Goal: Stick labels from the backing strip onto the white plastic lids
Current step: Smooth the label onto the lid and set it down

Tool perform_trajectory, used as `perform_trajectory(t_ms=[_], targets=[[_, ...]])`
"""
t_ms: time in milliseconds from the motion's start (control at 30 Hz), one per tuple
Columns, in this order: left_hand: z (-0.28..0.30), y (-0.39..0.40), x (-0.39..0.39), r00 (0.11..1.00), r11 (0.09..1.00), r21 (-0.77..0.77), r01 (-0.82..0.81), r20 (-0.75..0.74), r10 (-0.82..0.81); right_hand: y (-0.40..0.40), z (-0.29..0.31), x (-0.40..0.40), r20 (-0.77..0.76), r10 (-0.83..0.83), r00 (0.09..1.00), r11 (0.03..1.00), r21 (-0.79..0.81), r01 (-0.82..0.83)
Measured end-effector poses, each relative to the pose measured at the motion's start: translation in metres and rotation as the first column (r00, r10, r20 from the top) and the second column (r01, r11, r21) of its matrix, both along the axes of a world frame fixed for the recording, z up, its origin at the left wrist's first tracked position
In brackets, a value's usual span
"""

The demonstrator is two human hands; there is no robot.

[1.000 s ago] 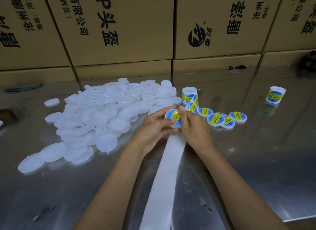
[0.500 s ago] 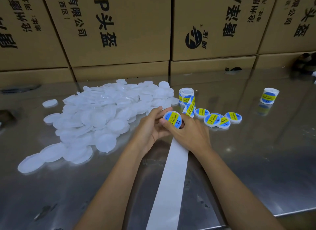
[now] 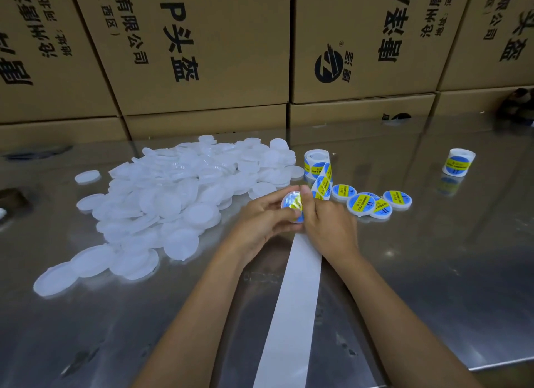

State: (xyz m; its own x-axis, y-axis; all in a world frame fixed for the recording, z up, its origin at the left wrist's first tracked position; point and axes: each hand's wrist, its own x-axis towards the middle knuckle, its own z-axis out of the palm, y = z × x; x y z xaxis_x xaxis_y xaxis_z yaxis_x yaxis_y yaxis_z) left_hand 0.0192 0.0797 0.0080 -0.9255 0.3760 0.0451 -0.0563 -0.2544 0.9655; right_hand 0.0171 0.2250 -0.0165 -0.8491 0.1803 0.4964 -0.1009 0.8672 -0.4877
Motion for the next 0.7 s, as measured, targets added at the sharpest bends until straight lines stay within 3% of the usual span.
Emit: perform_trajectory(t_ms=[133, 300, 500, 700], targets=[[-0.002, 0.003, 0.002, 0.993, 0.993, -0.059, -0.105, -0.055, 0.102, -0.001, 0.002, 0.000, -0.045, 0.092, 0.995, 0.973, -0.207, -0.100], [-0.001, 0.006, 0.001, 0.961, 0.960, -0.059, -0.272, -0.071, 0.268, -0.004, 0.008, 0.005, 0.006, 0.273, 0.962, 0.848, -0.473, -0.238], [-0.001, 0.007, -0.001, 0.860, 0.859, -0.048, -0.509, -0.056, 0.506, -0.010, 0.005, 0.005, 0.100, 0.351, 0.931, 0.883, -0.367, -0.293], [0.003, 0.012, 0.001, 0.922, 0.922, 0.030, -0.385, -0.034, 0.386, -0.007, 0.008, 0.002, 0.014, 0.263, 0.965, 0.889, -0.391, -0.237]])
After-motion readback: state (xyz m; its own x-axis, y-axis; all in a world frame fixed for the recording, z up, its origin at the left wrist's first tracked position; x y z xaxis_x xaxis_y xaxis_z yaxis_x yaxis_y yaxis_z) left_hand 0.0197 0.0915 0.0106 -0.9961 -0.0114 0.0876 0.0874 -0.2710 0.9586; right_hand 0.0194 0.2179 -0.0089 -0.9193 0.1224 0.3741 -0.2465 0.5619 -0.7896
